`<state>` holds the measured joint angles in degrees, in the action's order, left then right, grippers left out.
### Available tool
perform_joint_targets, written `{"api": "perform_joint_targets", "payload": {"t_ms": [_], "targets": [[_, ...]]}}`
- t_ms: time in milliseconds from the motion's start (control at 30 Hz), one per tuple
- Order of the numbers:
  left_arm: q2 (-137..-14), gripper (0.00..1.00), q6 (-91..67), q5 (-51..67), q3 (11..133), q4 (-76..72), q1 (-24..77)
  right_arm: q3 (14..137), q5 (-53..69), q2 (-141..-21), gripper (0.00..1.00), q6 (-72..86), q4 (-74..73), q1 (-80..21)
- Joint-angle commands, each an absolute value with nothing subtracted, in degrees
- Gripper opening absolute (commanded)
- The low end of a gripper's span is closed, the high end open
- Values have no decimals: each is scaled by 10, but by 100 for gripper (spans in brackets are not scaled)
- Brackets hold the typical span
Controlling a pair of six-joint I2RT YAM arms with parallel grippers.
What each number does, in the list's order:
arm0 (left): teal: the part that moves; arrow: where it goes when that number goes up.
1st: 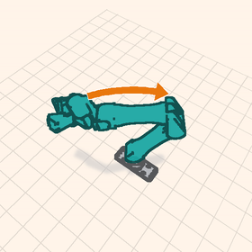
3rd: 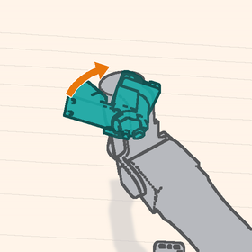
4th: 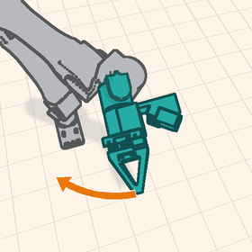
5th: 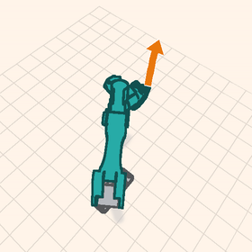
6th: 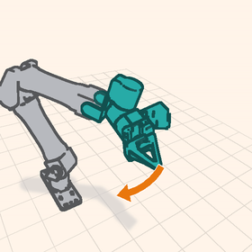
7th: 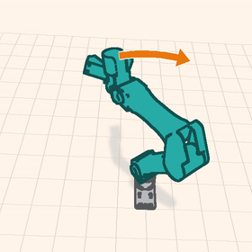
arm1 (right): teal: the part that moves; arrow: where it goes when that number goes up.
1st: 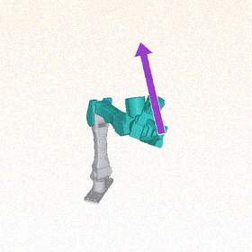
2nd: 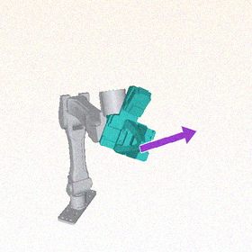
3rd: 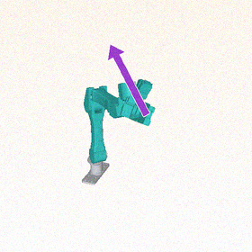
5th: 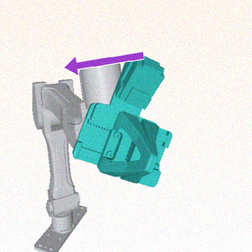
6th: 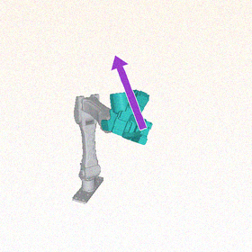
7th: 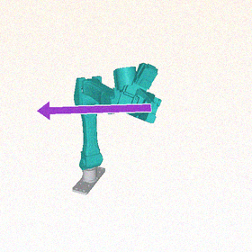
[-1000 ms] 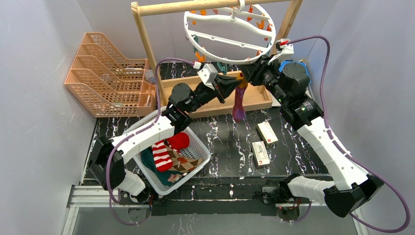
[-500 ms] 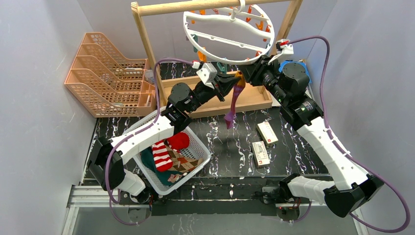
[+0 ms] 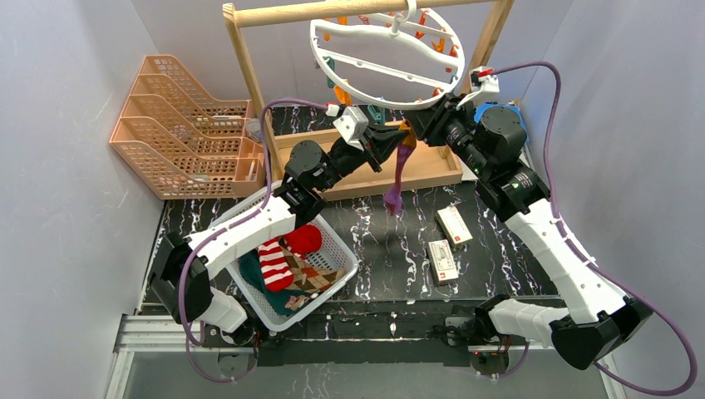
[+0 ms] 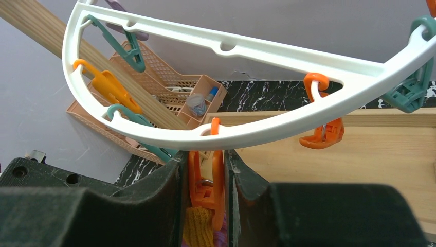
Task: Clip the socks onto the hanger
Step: Clamp the sock onto the hanger.
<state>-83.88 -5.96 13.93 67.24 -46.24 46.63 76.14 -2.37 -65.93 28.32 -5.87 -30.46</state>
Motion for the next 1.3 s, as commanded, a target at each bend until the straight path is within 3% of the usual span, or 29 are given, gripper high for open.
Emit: {"api": "perform_joint_targets", "payload": {"t_ms": [0, 267, 467, 533, 600, 733, 900, 1033, 1100, 1133, 1267], "targets": [[-806, 0, -49, 126, 674, -485, 468, 771, -22, -641, 39, 301, -49, -305], [-802, 0, -41, 128, 686, -469, 468, 780, -22, -627, 69, 315, -48, -304], [-806, 0, -48, 147, 699, -462, 468, 795, -11, -616, 84, 324, -59, -304], [-806, 0, -51, 151, 702, -462, 468, 804, -8, -613, 97, 324, -72, -304], [-806, 2, -54, 154, 705, -462, 468, 812, -9, -610, 99, 323, -86, -304], [-803, 16, -58, 161, 705, -459, 468, 824, -11, -600, 99, 319, -114, -304], [-792, 47, -69, 160, 699, -446, 468, 826, -9, -573, 99, 293, -155, -304], [-765, 62, -70, 169, 686, -419, 468, 806, -4, -529, 99, 257, -188, -304], [-745, 92, -67, 169, 673, -403, 468, 799, 18, -508, 99, 242, -209, -304], [-733, 98, -67, 168, 664, -397, 468, 794, 24, -496, 99, 235, -218, -304], [-675, 98, -80, 161, 614, -374, 468, 775, 65, -458, 99, 209, -254, -305]]}}
